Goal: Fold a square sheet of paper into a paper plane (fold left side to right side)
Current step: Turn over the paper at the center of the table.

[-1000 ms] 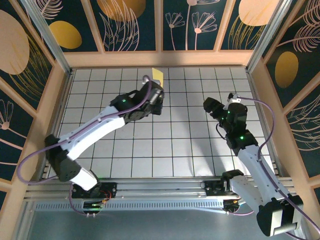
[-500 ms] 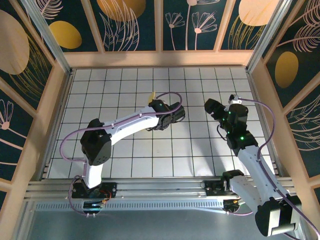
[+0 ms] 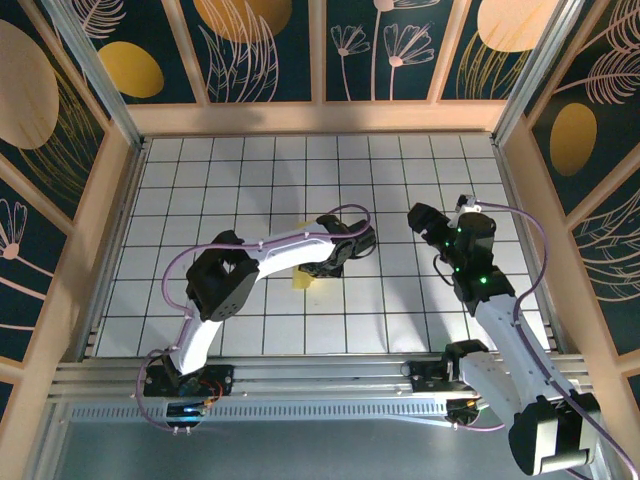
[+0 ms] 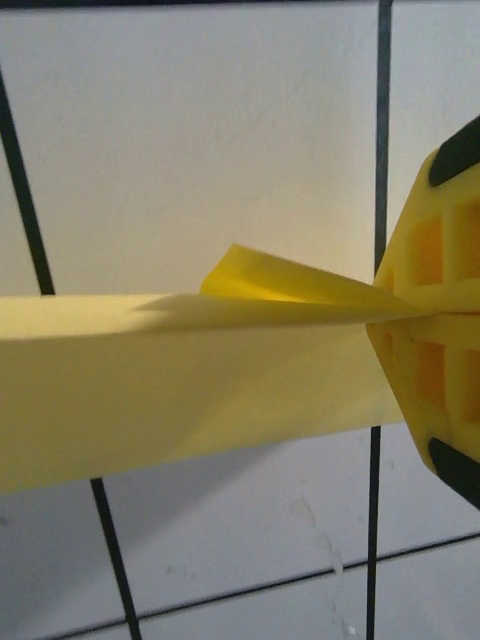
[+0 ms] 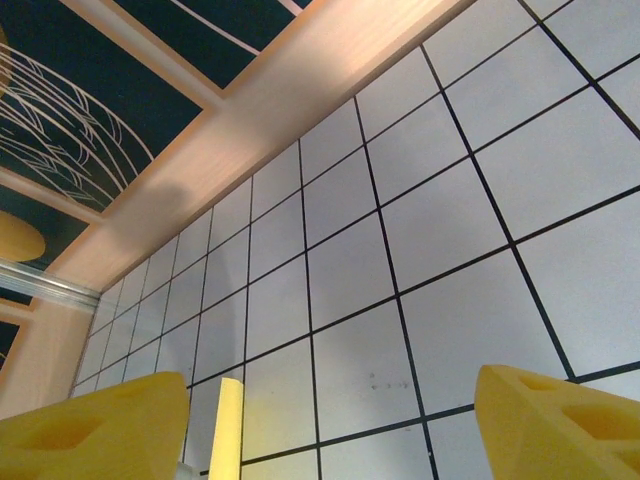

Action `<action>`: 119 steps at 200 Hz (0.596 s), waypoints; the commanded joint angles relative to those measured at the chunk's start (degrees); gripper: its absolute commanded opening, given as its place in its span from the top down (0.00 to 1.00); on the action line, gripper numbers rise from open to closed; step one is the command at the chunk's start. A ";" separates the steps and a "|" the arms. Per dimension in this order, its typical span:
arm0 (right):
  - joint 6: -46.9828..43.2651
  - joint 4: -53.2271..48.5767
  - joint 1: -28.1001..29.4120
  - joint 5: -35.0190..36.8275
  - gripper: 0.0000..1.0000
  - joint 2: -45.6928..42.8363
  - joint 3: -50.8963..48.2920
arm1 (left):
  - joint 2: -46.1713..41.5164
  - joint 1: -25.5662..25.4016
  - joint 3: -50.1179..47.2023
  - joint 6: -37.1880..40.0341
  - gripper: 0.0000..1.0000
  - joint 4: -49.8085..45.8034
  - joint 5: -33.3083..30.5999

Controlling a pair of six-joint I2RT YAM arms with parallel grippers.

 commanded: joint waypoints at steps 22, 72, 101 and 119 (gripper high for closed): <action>0.49 1.27 -0.65 -2.60 0.23 0.37 -0.42 | 2.45 0.46 3.73 2.60 0.72 6.02 10.83; 0.87 0.50 -1.00 -5.94 0.23 2.51 0.52 | -3.60 2.82 -1.47 1.34 0.55 21.90 26.46; 0.68 -0.92 -1.08 -9.07 0.25 4.94 2.15 | -11.03 5.24 -9.02 -1.00 0.49 33.86 32.31; 0.92 -1.53 -1.12 -12.25 0.30 7.04 3.20 | -16.98 7.77 -16.66 -3.96 0.45 45.13 36.95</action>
